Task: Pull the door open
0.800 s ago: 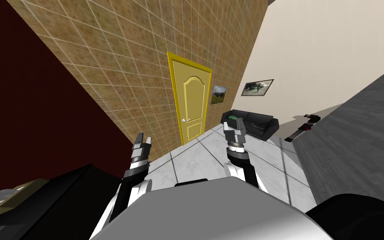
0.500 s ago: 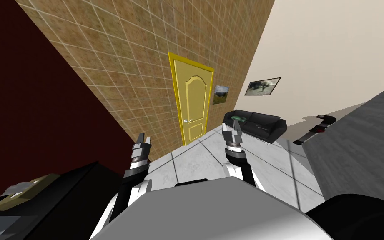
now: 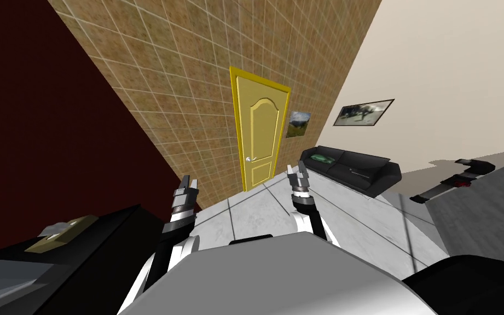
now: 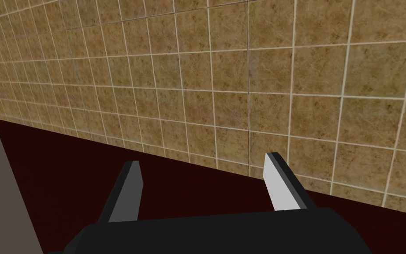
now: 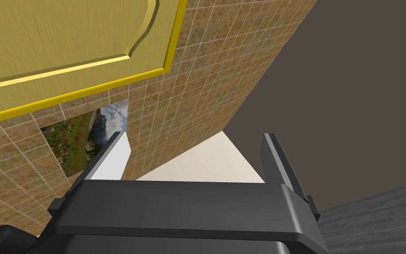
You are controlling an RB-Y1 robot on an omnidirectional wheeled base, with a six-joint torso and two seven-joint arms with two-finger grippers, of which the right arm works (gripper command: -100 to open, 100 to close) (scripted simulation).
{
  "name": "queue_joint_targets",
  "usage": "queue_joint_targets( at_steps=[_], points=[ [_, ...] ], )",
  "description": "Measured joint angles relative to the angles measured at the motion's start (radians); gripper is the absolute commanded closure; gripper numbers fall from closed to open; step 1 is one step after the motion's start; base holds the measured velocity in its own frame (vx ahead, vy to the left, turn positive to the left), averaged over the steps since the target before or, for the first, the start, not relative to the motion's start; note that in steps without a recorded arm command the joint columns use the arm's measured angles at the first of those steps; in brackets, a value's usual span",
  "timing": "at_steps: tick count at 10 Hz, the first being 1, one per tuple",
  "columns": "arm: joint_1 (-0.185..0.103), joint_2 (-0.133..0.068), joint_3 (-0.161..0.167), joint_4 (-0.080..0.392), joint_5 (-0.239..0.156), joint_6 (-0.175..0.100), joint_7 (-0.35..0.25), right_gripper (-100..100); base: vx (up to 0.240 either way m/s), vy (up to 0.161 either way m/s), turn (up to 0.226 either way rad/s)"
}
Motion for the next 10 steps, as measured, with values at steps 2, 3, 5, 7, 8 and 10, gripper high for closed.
queue_joint_targets(
  at_steps=[2, 3, 5, 7, 8, 10],
  points=[
    [-0.028, -0.009, -0.009, 0.049, -0.005, 0.003, 0.0, -100, 0.057, -0.025, 0.144],
    [-0.037, -0.021, -0.017, 0.073, -0.01, 0.003, -0.003, -100, 0.049, -0.022, 0.059],
    [-0.051, -0.026, -0.016, 0.12, -0.012, -0.008, 0.001, -100, 0.047, -0.014, 0.092],
    [-0.073, -0.036, -0.025, 0.174, -0.017, -0.016, -0.001, -100, 0.042, -0.012, 0.088],
    [-0.081, -0.04, -0.028, 0.189, -0.019, -0.013, -0.001, -100, 0.045, -0.019, 0.14],
    [-0.102, -0.051, -0.035, 0.235, -0.024, -0.015, -0.001, -100, 0.049, -0.021, 0.1]
  ],
)
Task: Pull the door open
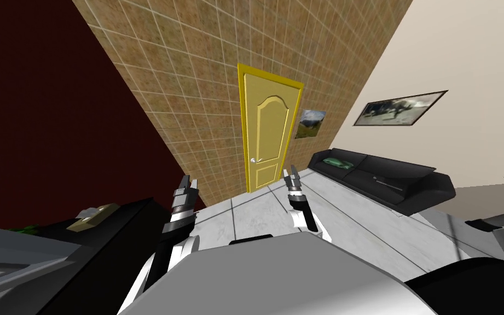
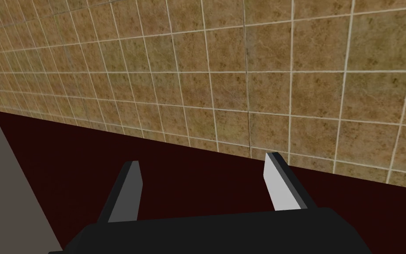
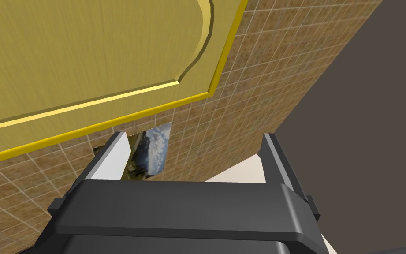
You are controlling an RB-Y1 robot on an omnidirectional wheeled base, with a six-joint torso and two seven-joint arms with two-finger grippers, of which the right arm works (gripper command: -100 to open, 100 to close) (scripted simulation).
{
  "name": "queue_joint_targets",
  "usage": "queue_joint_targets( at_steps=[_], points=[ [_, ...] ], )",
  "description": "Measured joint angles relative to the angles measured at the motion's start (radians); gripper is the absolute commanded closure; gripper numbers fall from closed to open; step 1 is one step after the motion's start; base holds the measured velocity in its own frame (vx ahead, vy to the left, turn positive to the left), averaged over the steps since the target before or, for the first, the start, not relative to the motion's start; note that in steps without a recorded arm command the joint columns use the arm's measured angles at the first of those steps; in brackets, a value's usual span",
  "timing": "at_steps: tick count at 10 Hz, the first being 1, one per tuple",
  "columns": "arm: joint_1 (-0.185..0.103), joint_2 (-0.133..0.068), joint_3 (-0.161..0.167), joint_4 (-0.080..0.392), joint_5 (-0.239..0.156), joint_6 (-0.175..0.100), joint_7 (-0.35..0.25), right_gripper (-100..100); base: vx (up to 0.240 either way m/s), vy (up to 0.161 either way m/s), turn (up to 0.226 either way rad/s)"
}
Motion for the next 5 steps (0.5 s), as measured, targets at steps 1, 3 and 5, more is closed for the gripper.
queue_joint_targets(
  at_steps=[1, 3, 5],
  points=[
    [-0.011, -0.003, -0.001, 0.026, -0.001, -0.003, 0.002, -100, 0.048, -0.016, 0.071],
    [-0.04, -0.014, -0.01, 0.081, -0.007, -0.007, 0.002, -100, 0.041, -0.016, 0.099],
    [-0.061, -0.023, -0.016, 0.135, -0.011, -0.01, 0.003, -100, 0.043, -0.022, 0.1]
  ],
)
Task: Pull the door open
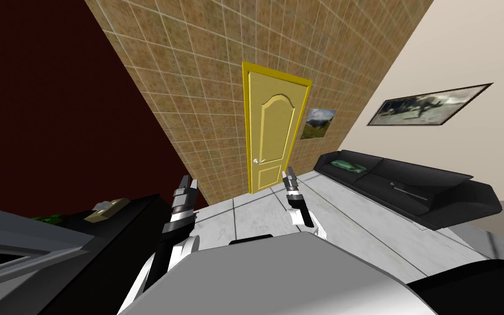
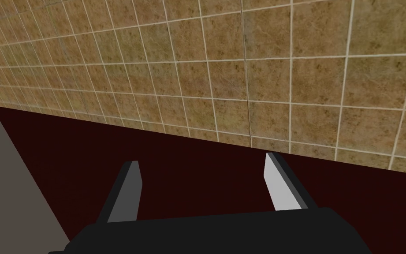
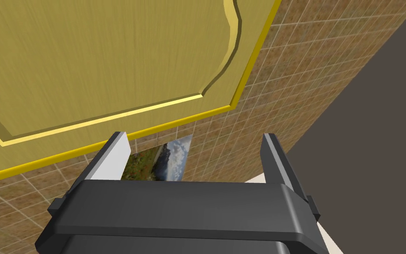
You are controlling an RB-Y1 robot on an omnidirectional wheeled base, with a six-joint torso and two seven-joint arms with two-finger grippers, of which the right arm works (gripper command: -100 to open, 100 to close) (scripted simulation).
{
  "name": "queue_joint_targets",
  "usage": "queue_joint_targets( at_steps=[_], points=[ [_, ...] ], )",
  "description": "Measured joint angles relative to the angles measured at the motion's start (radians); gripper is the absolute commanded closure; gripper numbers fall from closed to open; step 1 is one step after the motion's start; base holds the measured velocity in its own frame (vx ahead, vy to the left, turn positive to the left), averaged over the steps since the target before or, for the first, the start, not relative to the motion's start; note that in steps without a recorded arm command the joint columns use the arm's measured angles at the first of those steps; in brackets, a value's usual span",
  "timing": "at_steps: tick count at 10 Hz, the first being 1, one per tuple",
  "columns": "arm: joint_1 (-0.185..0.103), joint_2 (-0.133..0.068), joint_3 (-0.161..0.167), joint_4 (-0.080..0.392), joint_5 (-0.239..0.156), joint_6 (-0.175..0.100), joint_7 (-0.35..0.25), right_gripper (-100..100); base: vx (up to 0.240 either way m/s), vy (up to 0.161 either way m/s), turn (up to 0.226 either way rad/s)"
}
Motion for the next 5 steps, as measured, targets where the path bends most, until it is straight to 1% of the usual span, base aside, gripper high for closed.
queue_joint_targets(
  at_steps=[1, 2, 3, 4, 5],
  points=[
    [-0.005, -0.003, -0.002, 0.018, -0.001, -0.001, 0.0, -100, 0.05, -0.031, 0.117],
    [-0.019, -0.006, -0.004, 0.048, -0.003, -0.005, 0.002, -100, 0.042, -0.026, 0.08],
    [-0.026, -0.009, -0.006, 0.07, -0.005, -0.008, 0.003, -100, 0.045, -0.021, 0.146],
    [-0.037, -0.017, -0.01, 0.094, -0.008, -0.01, 0.002, -100, 0.041, -0.019, 0.072],
    [-0.045, -0.021, -0.013, 0.119, -0.01, -0.014, 0.001, -100, 0.049, -0.015, 0.13]
  ],
)
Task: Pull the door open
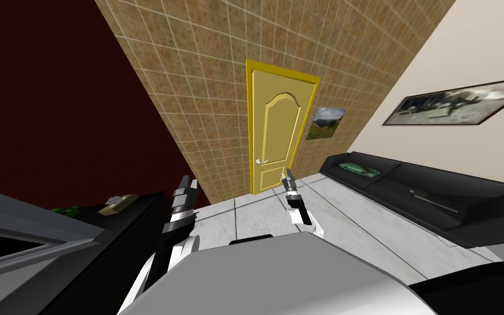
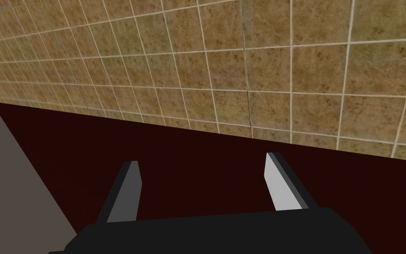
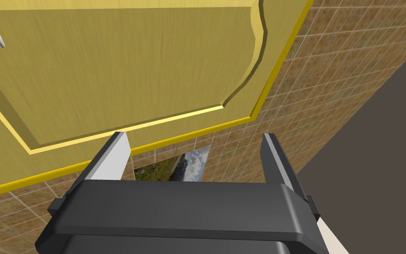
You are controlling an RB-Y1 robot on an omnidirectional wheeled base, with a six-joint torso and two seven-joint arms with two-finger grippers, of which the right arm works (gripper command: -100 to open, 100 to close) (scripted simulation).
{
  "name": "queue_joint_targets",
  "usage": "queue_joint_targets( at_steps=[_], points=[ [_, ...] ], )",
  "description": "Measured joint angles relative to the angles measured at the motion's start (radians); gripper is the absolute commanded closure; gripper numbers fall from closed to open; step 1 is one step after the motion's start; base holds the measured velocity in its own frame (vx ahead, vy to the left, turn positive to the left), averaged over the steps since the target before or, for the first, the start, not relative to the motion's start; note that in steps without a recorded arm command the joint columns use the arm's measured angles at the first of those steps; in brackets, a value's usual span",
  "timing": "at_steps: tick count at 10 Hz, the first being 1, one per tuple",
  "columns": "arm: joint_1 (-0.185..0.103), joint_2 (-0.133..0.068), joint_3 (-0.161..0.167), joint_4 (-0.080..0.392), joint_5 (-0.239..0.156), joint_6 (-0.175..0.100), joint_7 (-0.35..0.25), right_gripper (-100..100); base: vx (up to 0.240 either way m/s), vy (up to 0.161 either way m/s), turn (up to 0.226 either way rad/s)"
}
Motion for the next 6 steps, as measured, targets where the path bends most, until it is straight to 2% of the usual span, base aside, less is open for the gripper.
queue_joint_targets(
  at_steps=[4, 5, 6],
  points=[
    [-0.048, -0.019, -0.014, 0.116, -0.01, -0.016, 0.001, -100, 0.042, -0.028, 0.103],
    [-0.068, -0.028, -0.02, 0.149, -0.014, -0.015, 0.001, -100, 0.046, -0.027, 0.074],
    [-0.074, -0.032, -0.022, 0.171, -0.016, -0.016, 0.0, -100, 0.049, -0.023, 0.124]
  ],
)
